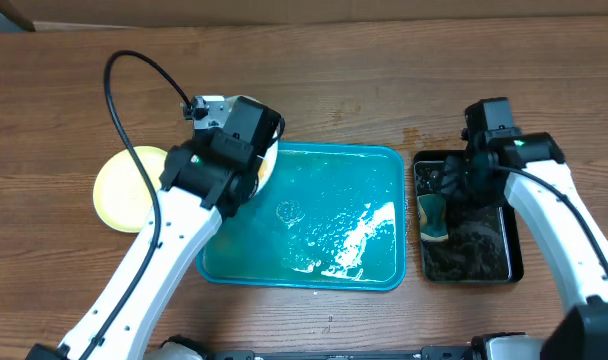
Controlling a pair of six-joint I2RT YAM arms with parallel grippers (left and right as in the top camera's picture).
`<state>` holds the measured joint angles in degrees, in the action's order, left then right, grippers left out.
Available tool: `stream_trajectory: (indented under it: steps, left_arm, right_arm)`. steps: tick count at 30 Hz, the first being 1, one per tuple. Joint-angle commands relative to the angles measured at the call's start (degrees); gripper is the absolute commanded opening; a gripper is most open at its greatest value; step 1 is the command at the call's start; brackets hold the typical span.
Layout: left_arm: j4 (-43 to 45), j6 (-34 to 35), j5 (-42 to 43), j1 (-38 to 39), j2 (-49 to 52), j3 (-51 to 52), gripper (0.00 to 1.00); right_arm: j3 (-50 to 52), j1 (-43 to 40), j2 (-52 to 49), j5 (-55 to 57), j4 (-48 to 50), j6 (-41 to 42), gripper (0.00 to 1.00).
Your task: Clean dirty plates on tray and stack at the side
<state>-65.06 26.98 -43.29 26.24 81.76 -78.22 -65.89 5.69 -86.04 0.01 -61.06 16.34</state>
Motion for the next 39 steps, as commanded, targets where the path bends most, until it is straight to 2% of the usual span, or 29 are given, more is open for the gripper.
stream_trajectory:
  steps: [1, 4, 6, 8, 10, 15, 28, 39]
  left_arm:
    - [1.6, -2.08, -6.86, 2.54, 0.52, -0.63, 0.04]
    - [3.04, -5.09, -7.74, 4.76, 1.16, -0.63, 0.04]
    - [5.79, -13.6, -6.43, 6.29, 2.05, -0.61, 0.04]
    - [8.28, -25.05, -3.1, 7.87, 3.41, -0.61, 0.04]
    - [8.96, -30.38, -3.65, 9.03, 4.94, -0.61, 0.04]
    - [9.01, -30.21, -11.58, 11.47, 8.13, -0.63, 0.04]
    - [8.98, -28.85, -16.94, 13.57, 10.1, -0.63, 0.04]
    - [8.52, -26.47, -17.07, 13.55, 10.1, -0.63, 0.04]
  right_arm:
    - [-1.7, -1.51, 4.26, 0.59, 0.26, 0.44, 0.29]
    - [-1.7, -3.37, 6.84, 0.55, 0.2, 0.61, 0.29]
    - [-1.7, -4.9, 8.76, 0.55, 0.2, 0.59, 0.29]
    - [-1.7, -6.27, 10.62, 0.57, 0.22, 0.57, 0.29]
    - [-1.7, -7.54, 12.37, 0.55, 0.24, 0.57, 0.3]
    - [-1.7, -8.79, 14.67, 0.55, 0.2, 0.2, 0.34]
    - [-1.7, -8.76, 14.62, 0.55, 0.04, 0.13, 0.36]
    - [-1.68, -8.76, 14.6, 0.55, 0.04, 0.13, 0.41]
